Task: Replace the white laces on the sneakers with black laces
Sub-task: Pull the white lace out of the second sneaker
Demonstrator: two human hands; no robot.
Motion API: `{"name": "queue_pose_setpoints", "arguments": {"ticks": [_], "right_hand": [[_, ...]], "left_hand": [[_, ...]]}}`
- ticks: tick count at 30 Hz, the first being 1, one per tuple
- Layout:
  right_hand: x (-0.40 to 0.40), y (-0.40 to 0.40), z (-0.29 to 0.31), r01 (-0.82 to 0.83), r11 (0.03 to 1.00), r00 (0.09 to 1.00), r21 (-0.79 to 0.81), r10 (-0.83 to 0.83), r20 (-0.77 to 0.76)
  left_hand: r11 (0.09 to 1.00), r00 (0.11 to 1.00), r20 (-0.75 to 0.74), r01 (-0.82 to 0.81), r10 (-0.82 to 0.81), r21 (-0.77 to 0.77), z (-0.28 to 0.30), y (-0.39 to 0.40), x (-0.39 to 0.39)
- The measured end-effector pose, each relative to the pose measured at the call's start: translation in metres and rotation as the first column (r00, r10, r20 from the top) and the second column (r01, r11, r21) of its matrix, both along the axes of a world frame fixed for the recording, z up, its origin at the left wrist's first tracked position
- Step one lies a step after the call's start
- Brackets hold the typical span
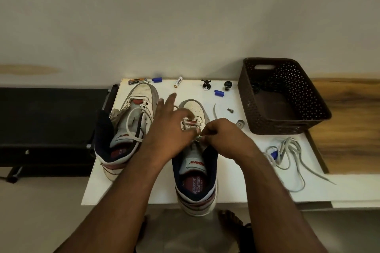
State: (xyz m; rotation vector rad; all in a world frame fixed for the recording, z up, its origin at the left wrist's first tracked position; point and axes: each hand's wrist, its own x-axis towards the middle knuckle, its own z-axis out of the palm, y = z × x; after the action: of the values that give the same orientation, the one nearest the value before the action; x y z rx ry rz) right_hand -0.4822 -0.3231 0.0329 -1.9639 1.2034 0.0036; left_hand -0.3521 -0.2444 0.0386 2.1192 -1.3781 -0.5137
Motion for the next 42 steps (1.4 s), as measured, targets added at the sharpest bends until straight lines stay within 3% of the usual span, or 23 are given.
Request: {"name": "queue_pose_setpoints", "arguments": {"ticks": [3,8,10,12,15,17,19,21,23,25,27,32,35,38,40,42], "right_hand": [[0.002,-0.003,-0.002,0.008,0.998,0.999,0.056,-0.009,0.035],[-0.001,-0.004,0.0,-0.013,0.999,0.999,0.049,0.011,0.034],[-0.002,-0.005,0.0,-0.017,0.998,0.999,0.053,0.015,0.035],[-0.003,-0.006,-0.001,-0.014,0.998,0.999,0.056,0.012,0.041],[-0.003,-0.006,-0.001,-0.009,0.999,0.999,0.043,0.008,0.037],[-0.002,-0.005,0.0,-0.01,0.999,1.0,0.036,0.009,0.028],[-0.001,-0.005,0.0,-0.01,1.0,1.0,0.029,0.009,0.024],[-0.001,-0.005,0.0,-0.012,0.999,1.0,0.03,0.011,0.023],[-0.001,-0.004,0.0,-0.012,0.999,1.0,0.034,0.011,0.027],[-0.001,-0.004,0.0,-0.008,1.0,1.0,0.024,0.008,0.027],[-0.001,-0.004,0.0,-0.01,1.0,1.0,0.015,0.01,0.022],[-0.001,-0.004,0.001,-0.02,1.0,1.0,0.019,0.02,0.016],[-0.001,-0.004,0.002,-0.024,1.0,1.0,0.016,0.024,0.013],[0.0,-0.003,0.003,-0.024,1.0,1.0,0.001,0.024,-0.004],[0.001,-0.003,0.003,-0.025,1.0,1.0,-0.007,0.025,-0.019],[0.001,-0.003,0.004,-0.027,1.0,0.999,-0.009,0.027,-0.026]], "left_hand": [[0.976,0.992,0.115,0.035,-0.06,0.213,-0.002,0.001,0.003],[0.983,0.987,0.139,0.054,-0.079,0.178,-0.003,-0.002,0.004],[1.0,0.996,0.087,0.002,-0.003,0.022,-0.002,-0.002,0.001],[0.947,0.978,-0.076,-0.207,0.194,-0.245,0.001,-0.001,0.001],[0.629,0.853,-0.327,-0.522,0.408,-0.577,0.009,0.001,0.011],[0.516,0.842,-0.315,-0.522,0.438,-0.679,0.014,0.005,0.016],[0.582,0.889,-0.124,-0.388,0.441,-0.715,0.017,0.007,0.013],[0.758,0.945,0.085,-0.196,0.315,-0.623,0.015,0.006,0.008],[0.941,0.97,0.216,-0.029,0.107,-0.336,0.007,0.002,0.006],[0.999,0.967,0.253,0.023,-0.033,0.04,0.0,0.001,0.002],[0.973,0.965,0.259,-0.035,-0.027,0.23,-0.002,0.0,-0.001],[0.992,0.958,0.275,-0.107,0.082,0.074,-0.002,-0.003,0.003],[0.996,0.982,0.175,-0.064,0.075,-0.069,-0.002,-0.004,0.006],[0.986,0.963,0.239,0.096,-0.126,0.134,-0.004,-0.004,0.001],[0.957,0.939,0.295,0.096,-0.179,0.276,-0.006,-0.005,-0.002],[0.97,0.949,0.283,0.069,-0.136,0.234,-0.006,-0.007,-0.003]]}}
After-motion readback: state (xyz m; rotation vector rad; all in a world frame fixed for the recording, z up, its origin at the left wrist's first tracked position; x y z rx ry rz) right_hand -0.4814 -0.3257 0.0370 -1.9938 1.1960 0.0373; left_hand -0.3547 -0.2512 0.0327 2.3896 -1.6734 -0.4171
